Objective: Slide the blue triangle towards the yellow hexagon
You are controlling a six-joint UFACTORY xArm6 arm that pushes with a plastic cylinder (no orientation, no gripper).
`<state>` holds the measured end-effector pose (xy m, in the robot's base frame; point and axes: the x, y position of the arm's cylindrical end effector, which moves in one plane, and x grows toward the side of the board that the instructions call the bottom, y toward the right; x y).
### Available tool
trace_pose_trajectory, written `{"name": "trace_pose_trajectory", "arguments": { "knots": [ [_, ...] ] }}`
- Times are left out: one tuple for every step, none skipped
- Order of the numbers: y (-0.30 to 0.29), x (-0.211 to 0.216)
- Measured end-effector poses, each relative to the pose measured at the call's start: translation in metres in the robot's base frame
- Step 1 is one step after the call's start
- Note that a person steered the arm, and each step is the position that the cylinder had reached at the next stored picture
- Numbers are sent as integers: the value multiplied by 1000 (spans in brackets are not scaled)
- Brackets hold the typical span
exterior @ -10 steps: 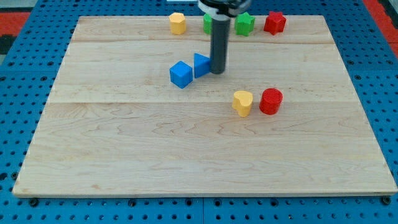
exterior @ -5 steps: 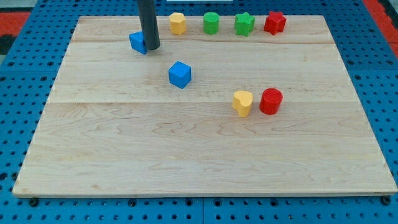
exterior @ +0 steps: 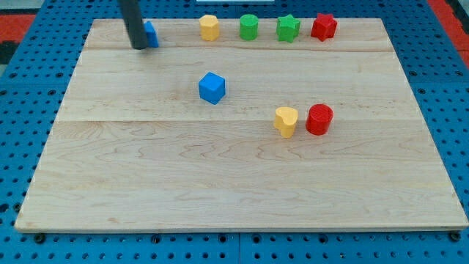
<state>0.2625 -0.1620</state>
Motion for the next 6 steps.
{"name": "trace_pose_trajectory", "arguments": {
  "knots": [
    [19, -12],
    [24, -14],
    [-25, -4],
    [-54, -15],
    [-34, -45],
    [-20, -51]
  ]
}}
